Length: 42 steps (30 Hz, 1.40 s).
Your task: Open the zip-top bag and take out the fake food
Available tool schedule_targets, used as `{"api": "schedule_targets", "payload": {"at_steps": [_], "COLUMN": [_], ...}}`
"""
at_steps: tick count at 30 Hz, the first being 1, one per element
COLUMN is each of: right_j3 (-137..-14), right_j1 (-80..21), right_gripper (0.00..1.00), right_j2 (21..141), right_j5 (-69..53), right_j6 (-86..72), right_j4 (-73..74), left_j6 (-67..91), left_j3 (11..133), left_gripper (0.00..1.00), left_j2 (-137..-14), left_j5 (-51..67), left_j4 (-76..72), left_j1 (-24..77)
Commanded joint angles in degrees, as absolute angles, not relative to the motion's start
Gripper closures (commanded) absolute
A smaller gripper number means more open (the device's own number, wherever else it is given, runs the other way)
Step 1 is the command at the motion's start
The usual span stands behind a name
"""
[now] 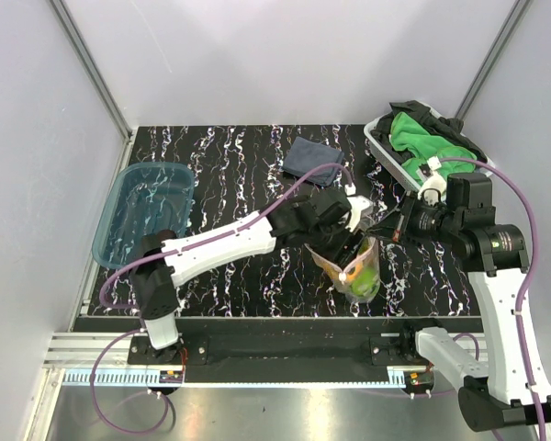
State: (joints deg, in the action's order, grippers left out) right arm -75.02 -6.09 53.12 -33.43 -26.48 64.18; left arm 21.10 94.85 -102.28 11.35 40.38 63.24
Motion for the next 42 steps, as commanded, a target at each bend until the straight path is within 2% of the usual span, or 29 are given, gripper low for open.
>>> {"api": "schedule_targets", "payload": {"at_steps": [1, 14, 20, 26, 31, 36, 42], "right_j3": [-73.5, -72.9, -75.6, -79.4, -82.7, -87.3, -89.4], "right_j1": [-5.9, -5.8, -5.8, -5.9, -5.9, -5.9, -5.9], "right_gripper": [1.0, 1.0, 1.0, 1.0, 1.0, 1.0, 1.0], "right_j2": [54.0, 53.6, 53.6, 54.1, 54.3, 55.0, 55.8], "right_j5": [-28.6, -30.4, -26.6, -21.2, -19.1, -15.9, -16.0], "right_j6": [-24.0, -25.0, -24.5, -23.8, -23.3, -21.7, -20.9], "right_j4": [65.5, 64.8, 66.5, 69.5, 71.4, 74.2, 75.1], "left_j6": [20.0, 25.7, 26.6, 28.1, 29.4, 29.2, 25.7], "left_j3": [99.3, 99.2, 104.0, 99.8, 88.2, 79.8, 74.3], "left_gripper": [1.0, 1.0, 1.0, 1.0, 1.0, 1.0, 1.0], "left_j2": [-90.6, -89.1, -88.5, -82.0, -73.8, -66.4, -66.7], "left_j5": [14.2, 18.7, 18.0, 13.4, 5.9, 2.7, 3.2], "left_j4": [36.0, 30.2, 30.0, 30.2, 31.1, 32.3, 33.1], "left_j1": [60.6, 56.9, 55.6, 49.7, 40.1, 25.2, 7.6]}}
